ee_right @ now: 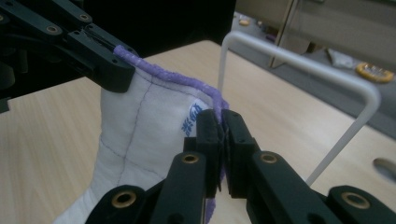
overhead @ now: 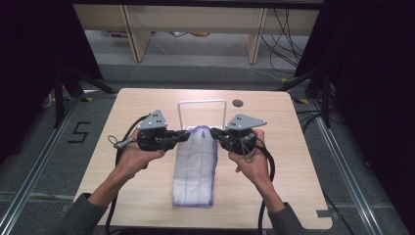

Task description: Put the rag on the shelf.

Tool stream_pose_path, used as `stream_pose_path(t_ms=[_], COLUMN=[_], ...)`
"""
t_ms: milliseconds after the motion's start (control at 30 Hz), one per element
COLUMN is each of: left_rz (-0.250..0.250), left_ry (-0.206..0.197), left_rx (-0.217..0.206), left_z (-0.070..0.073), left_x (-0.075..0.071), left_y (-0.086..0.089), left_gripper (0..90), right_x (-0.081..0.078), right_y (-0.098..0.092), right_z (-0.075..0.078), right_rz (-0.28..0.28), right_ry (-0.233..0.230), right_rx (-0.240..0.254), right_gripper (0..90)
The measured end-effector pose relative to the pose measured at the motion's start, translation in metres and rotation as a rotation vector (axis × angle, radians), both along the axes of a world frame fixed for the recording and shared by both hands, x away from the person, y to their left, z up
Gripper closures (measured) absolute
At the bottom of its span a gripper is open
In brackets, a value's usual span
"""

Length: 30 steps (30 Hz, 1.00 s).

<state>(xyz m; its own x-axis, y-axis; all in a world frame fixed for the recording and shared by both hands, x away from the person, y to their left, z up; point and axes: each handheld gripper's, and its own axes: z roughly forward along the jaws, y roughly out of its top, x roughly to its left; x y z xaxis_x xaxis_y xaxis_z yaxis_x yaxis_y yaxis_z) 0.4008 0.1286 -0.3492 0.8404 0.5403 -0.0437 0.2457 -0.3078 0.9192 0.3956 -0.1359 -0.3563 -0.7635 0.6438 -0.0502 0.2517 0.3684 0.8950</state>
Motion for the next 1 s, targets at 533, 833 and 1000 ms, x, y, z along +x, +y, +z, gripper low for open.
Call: stream_pose_path(t_ms=[533,833,1000], left_rz=[0.099,0.158,0.174], left_ry=[-0.057,-0.061,-0.071], left_rx=[-0.003,-0.028,-0.019], left_z=[0.066,0.082,0.091], left_x=[0.048,0.078,0.094], left_y=[-0.008,-0.007,-0.007], left_gripper=[84.8,84.8,84.8], right_x=[0.041,0.067,0.082], right_y=[-0.006,-0.003,0.001], right_z=[0.074,0.096,0.105], right_rz=[-0.078,-0.088,-0.11], right_ry=[-0.098,-0.122,-0.126], right_rx=[0.021,0.025,0.037], right_gripper=[87.1,87.1,87.1])
